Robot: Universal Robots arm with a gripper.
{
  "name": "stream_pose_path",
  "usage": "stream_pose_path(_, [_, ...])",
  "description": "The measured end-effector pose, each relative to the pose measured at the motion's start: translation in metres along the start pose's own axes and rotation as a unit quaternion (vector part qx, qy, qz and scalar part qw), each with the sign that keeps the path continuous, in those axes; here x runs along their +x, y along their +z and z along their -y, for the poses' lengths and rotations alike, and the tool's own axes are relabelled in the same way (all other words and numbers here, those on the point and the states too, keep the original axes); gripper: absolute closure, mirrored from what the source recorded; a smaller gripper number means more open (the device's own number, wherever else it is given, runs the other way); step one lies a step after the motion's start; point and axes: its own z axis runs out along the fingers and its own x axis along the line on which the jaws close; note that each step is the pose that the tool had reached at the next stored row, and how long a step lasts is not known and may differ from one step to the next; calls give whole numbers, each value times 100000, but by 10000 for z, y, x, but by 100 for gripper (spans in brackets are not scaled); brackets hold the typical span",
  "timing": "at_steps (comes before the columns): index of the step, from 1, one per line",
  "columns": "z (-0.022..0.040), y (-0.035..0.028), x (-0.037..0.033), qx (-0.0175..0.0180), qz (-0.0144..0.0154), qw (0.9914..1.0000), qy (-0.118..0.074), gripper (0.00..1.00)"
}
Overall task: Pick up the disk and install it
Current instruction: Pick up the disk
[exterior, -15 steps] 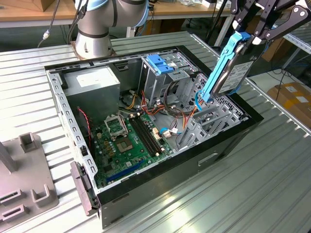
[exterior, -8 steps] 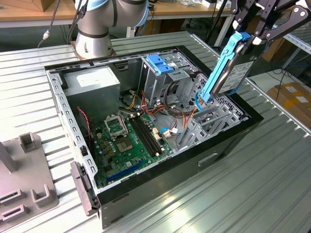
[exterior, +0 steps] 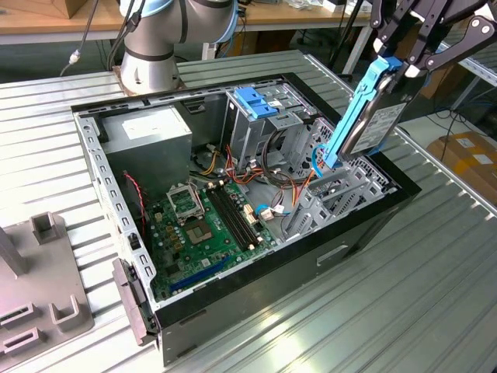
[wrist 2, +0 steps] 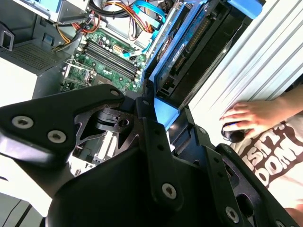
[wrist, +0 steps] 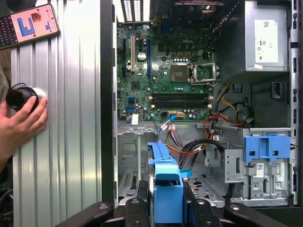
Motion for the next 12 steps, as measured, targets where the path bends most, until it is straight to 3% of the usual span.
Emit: stream_pose_path(12, [0, 19, 10, 1, 9, 100000, 3, 64])
